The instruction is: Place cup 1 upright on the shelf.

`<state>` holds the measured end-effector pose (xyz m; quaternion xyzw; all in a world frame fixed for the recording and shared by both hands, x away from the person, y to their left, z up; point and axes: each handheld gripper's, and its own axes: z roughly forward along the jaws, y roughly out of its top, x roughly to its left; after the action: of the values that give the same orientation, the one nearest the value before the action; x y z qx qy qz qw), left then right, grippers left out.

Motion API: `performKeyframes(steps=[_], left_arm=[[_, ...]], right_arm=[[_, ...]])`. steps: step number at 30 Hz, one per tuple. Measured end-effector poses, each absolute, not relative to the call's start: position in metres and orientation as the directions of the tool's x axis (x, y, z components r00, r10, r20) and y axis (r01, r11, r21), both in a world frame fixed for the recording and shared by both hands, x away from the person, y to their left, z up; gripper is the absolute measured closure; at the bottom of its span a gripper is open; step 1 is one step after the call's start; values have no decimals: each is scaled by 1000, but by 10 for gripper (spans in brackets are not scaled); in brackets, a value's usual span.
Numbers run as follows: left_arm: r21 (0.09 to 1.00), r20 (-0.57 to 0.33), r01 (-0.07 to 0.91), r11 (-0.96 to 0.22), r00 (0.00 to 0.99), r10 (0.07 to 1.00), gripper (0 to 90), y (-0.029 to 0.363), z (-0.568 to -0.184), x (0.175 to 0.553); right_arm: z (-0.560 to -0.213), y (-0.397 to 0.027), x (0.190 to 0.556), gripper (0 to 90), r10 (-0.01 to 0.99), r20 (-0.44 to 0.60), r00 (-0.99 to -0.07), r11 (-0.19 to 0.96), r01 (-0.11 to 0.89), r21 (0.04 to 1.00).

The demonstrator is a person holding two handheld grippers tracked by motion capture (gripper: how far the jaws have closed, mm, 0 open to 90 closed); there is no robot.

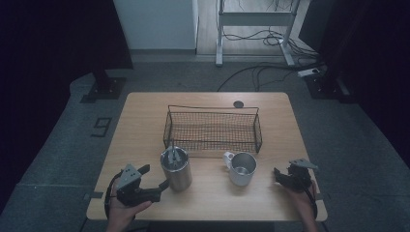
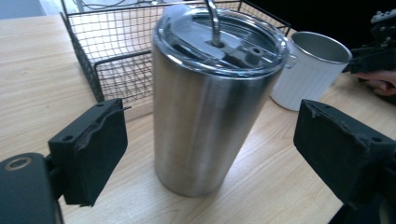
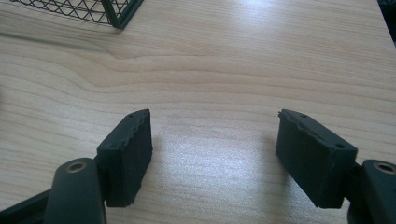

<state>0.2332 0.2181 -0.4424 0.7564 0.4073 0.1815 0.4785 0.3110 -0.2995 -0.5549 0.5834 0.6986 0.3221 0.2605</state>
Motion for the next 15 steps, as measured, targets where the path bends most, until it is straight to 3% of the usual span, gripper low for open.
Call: performKeyframes(steps=[15], left_arm=[[859,-119,459,-229,613,781,21,201,-451,240]], right_arm=[[-555,-300,311,269,983,12,-181,110,648,754]])
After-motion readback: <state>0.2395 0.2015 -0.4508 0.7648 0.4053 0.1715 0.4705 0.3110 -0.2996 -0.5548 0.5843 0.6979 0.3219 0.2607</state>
